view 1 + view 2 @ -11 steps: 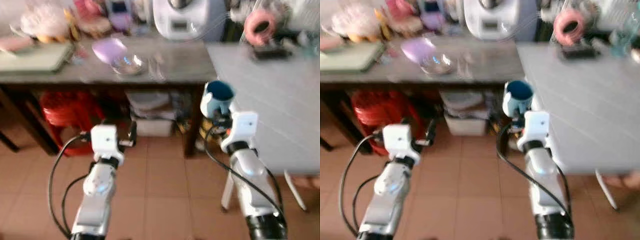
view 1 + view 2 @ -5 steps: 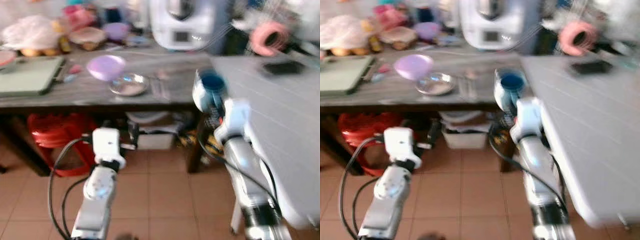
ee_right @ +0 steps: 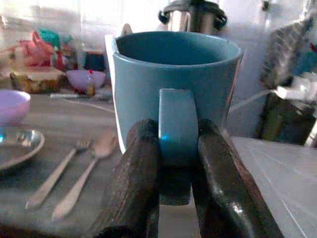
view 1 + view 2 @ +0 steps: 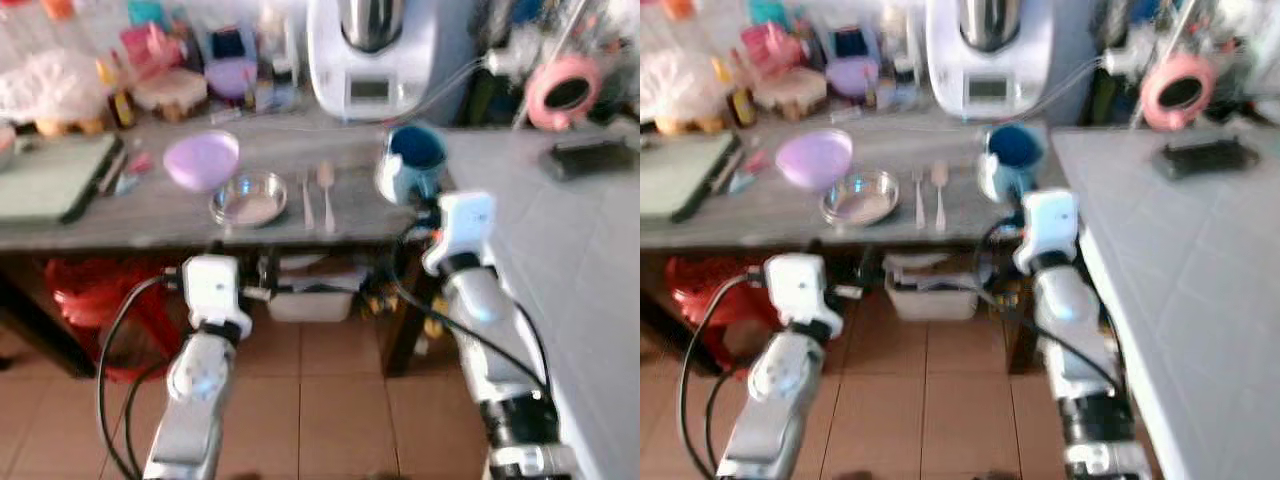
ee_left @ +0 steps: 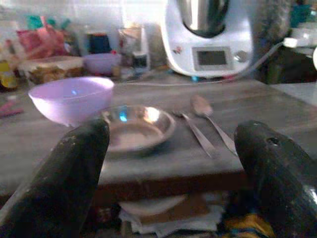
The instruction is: Setting the table
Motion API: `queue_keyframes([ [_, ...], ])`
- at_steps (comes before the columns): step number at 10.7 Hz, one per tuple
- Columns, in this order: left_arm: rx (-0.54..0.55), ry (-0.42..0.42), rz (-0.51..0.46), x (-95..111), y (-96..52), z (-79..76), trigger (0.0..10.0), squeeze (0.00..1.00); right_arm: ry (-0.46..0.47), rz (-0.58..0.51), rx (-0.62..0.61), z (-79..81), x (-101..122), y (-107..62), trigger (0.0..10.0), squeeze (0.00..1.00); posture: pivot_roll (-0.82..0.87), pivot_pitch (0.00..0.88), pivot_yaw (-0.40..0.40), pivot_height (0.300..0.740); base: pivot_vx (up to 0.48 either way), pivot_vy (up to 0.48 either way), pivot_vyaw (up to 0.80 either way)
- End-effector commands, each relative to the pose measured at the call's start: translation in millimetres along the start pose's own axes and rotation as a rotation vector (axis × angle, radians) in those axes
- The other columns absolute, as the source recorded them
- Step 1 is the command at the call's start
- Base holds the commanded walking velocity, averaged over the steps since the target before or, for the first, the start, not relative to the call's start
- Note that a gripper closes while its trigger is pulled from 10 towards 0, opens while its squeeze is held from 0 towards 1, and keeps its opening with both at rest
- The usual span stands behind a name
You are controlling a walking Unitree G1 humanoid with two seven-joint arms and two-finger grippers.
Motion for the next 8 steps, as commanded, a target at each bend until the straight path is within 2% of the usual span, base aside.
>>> queue_keyframes([
  [1, 0.022, 0.027, -0.009, 5, -0.1, 8.5, 10.0, 0.00, 0.003, -0.050, 0.030, 10.4, 12, 6.1, 10.0, 0.00, 0.02, 0.000, 0.022, 0.740, 0.480, 0.000, 0.00],
  [3, 0.056, 0.049, -0.012, 6, -3.2, 13.8, 10.0, 0.00, 0.024, -0.016, 0.021, 9.9, 3, -0.5, 10.0, 0.00, 0.02, 0.003, 0.020, 0.740, 0.480, 0.000, 0.00],
  [5, 0.185, 0.109, -0.035, 13, -8.8, 37.6, 10.0, 0.00, 0.019, 0.050, 0.005, 6.3, -14, -27.0, 10.0, 0.00, 0.02, 0.022, 0.029, 0.740, 0.480, 0.000, 0.00],
  [7, 0.301, 0.145, -0.085, 28, -13.3, 57.0, 10.0, 0.00, 0.018, 0.057, -0.005, 2.0, -15, -34.8, 10.0, 0.00, 0.01, 0.042, 0.038, 0.740, 0.472, 0.000, 0.00],
  [8, 0.324, 0.166, -0.100, 34, -14.3, 62.3, 10.0, 0.00, 0.017, 0.050, -0.008, 0.7, -13, -34.2, 10.0, 0.00, 0.02, 0.058, 0.036, 0.740, 0.000, 0.000, 0.00],
])
Point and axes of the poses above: a point about 5 cm out from each wrist's last joint towards the gripper, its own y axis pointing out of the wrist towards the gripper, its own x axis along the axis of the wrist's last joint, z = x × y, the point moved 1 cm from there along y, pointing out of the wrist towards the gripper, and after that the axes turned 9 degrees about -y, right-handed, at the moved point
